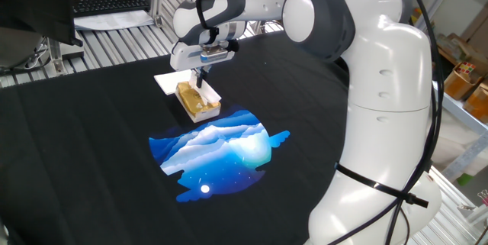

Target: Pull out a napkin

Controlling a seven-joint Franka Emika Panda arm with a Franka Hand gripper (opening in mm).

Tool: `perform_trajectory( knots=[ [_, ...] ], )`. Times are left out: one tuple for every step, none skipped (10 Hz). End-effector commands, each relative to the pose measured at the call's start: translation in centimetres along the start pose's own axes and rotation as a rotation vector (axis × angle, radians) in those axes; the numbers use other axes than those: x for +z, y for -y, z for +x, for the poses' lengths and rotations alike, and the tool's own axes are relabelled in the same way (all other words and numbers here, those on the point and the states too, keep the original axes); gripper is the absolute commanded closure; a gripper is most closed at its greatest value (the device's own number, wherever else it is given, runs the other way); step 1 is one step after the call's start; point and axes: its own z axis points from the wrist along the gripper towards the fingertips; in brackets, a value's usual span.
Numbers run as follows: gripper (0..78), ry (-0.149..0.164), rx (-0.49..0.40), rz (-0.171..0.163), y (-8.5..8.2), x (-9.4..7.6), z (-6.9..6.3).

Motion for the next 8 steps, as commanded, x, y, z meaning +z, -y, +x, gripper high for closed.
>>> perform_trajectory(
  knots=[
    [76.4, 0.003, 0.000, 0.000, 0.04, -0.17, -0.08],
    [76.4, 0.008, -0.001, 0.003, 0.06, -0.17, -0.09],
    [76.4, 0.007, -0.001, 0.004, 0.08, -0.20, -0.14],
    [76.4, 0.005, -0.002, 0.006, 0.11, -0.24, -0.19],
    [76.4, -0.003, -0.005, 0.009, 0.21, -0.37, -0.40],
    [76.4, -0.007, -0.006, 0.012, 0.28, -0.49, -0.51],
    [76.4, -0.009, -0.005, 0.012, 0.32, -0.57, -0.57],
    [76.4, -0.010, -0.006, 0.011, 0.32, -0.58, -0.58]
  ],
)
